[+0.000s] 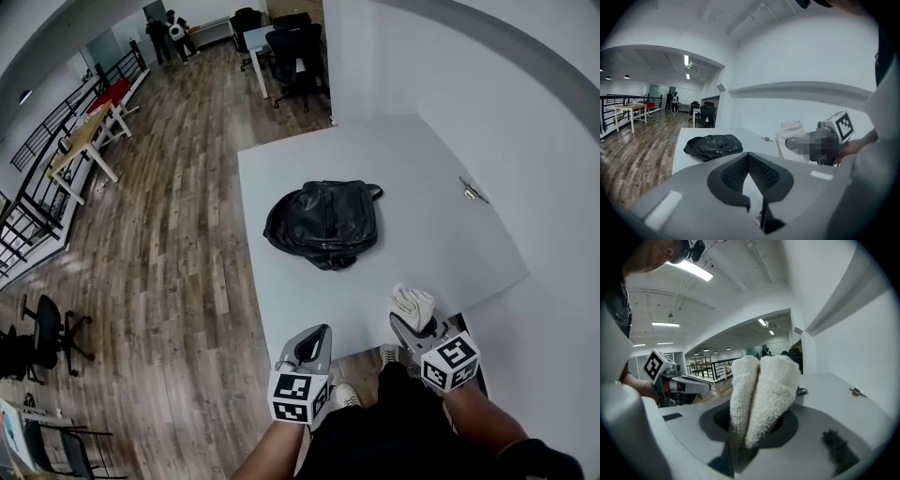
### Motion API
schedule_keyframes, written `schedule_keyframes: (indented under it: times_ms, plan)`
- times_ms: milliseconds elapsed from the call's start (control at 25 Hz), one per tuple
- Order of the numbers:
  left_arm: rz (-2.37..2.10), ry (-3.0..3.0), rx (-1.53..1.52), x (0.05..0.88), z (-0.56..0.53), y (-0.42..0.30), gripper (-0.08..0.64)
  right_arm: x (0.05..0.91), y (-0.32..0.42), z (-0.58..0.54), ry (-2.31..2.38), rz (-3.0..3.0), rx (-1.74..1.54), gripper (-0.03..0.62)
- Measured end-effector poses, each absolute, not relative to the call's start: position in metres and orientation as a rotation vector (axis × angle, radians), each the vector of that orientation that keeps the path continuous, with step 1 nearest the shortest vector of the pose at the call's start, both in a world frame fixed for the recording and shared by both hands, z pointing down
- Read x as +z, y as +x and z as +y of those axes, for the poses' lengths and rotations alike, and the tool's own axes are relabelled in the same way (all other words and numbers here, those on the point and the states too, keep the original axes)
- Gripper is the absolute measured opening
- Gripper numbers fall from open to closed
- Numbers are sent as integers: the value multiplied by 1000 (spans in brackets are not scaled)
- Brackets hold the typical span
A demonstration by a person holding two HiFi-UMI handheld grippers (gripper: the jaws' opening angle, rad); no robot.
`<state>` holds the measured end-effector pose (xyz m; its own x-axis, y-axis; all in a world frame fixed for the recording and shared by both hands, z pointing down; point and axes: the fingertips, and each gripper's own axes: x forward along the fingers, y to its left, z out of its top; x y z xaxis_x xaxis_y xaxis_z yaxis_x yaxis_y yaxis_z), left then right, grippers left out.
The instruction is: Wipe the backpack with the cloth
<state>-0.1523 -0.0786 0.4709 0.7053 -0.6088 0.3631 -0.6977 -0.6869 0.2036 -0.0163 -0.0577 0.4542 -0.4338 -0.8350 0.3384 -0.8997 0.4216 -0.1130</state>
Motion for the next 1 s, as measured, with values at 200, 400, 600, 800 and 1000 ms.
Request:
schedule_keyframes:
  times_ms: [200, 400, 600, 800, 1000]
  plan:
    - [-1041, 2567, 410, 479, -80, -149, 8, 459, -10, -69, 1511, -2455, 403, 100]
    - [-1043, 2577, 458, 479, -81, -140, 8, 462, 1, -82, 1507, -2455, 393, 100]
    - [-1052, 2578, 494, 481, -90, -130, 8, 469, 17, -97, 1504, -2457, 399, 100]
    - [-1064, 2583, 521, 475, -100, -116, 8, 470, 31, -112, 1477, -2458, 394, 99]
    - [-1065, 2587, 575, 480, -111, -98, 8, 477, 45, -132, 1444, -2466, 382, 99]
